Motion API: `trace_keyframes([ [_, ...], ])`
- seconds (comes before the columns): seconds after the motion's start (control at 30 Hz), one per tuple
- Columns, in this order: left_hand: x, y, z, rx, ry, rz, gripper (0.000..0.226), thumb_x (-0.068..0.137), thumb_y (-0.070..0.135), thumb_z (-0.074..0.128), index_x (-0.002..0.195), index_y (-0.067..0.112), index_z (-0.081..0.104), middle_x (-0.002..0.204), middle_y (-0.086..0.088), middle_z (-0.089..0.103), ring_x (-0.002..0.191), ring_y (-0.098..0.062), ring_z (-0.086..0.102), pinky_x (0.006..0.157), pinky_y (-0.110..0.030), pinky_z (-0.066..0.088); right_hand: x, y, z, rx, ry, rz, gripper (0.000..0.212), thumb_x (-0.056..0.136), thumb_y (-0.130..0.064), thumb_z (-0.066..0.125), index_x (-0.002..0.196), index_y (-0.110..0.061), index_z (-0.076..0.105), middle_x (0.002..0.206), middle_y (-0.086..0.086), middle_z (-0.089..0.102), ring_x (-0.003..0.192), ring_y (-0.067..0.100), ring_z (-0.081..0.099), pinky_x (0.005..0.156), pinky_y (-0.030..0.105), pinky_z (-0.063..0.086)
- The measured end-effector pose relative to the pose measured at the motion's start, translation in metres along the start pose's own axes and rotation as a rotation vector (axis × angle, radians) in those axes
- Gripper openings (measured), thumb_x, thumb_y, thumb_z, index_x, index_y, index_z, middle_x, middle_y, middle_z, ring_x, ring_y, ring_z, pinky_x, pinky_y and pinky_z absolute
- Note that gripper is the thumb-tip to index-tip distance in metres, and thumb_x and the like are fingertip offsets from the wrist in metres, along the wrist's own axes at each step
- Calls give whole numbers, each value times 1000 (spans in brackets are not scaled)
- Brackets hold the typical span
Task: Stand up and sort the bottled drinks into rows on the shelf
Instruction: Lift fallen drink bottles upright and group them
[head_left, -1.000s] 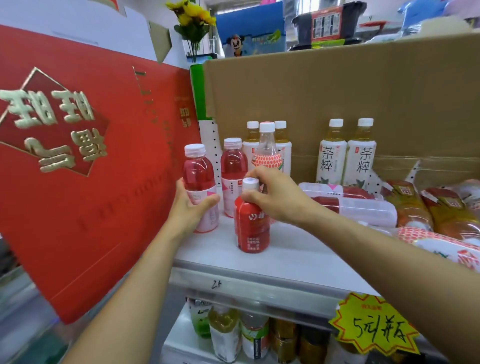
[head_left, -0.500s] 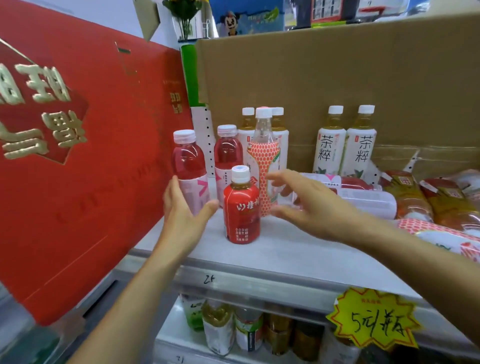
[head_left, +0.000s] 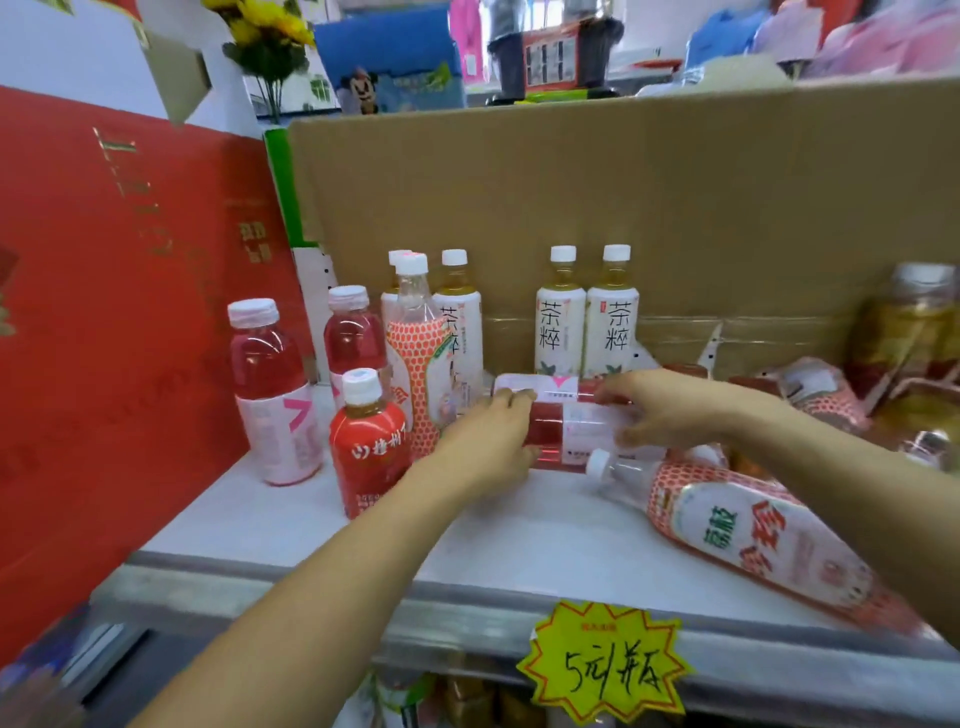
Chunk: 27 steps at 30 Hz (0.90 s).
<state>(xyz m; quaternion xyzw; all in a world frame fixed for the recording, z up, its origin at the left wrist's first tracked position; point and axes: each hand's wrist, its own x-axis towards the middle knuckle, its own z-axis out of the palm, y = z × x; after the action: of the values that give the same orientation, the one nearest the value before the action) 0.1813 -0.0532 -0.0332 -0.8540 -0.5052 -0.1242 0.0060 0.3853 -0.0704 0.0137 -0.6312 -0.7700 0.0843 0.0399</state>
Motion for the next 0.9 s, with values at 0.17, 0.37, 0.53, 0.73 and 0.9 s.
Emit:
trace_keyframes([
  [0.17, 19, -3, 2, 180, -156, -20, 73, 89, 21, 66, 148, 11, 25, 141, -18, 43, 126, -34, 45, 103, -48, 44, -4, 22, -5, -1, -15, -68, 48, 89, -14, 66, 134, -25, 52, 127, -4, 58, 109, 16, 58, 95, 32, 51],
  [0.37, -19, 3, -37, 150, -150, 5, 69, 88, 34, 72, 138, 12, 30, 123, -10, 59, 108, -26, 55, 94, -41, 48, -2, 43, -11, 109, -13, -198, 30, 95, -22, 63, 125, -27, 63, 118, -13, 62, 106, 7, 59, 95, 29, 49],
  [0.53, -45, 12, -93, -33, 42, 22, 38, 93, 36, 64, 122, 23, 43, 115, 7, 53, 97, -13, 50, 74, -22, 37, 27, 56, -13, 105, 227, -212, 17, 95, -18, 60, 108, -20, 70, 110, -2, 68, 101, 17, 61, 90, 36, 50],
  [0.73, -28, 16, -123, -9, 61, -44, 29, 101, 37, 49, 130, 31, 47, 109, 5, 45, 106, -20, 49, 90, -34, 39, 54, 63, -7, -90, -31, -48, 39, 92, -35, 64, 128, -26, 54, 122, -4, 58, 103, 17, 55, 94, 34, 47],
  [0.9, -15, 8, -133, 79, -19, -131, 34, 104, 36, 44, 138, 33, 46, 105, 4, 39, 105, -19, 43, 94, -36, 39, 64, 54, 2, -127, -114, -36, 53, 85, -34, 73, 126, -28, 40, 123, -2, 55, 105, 17, 53, 98, 36, 46],
])
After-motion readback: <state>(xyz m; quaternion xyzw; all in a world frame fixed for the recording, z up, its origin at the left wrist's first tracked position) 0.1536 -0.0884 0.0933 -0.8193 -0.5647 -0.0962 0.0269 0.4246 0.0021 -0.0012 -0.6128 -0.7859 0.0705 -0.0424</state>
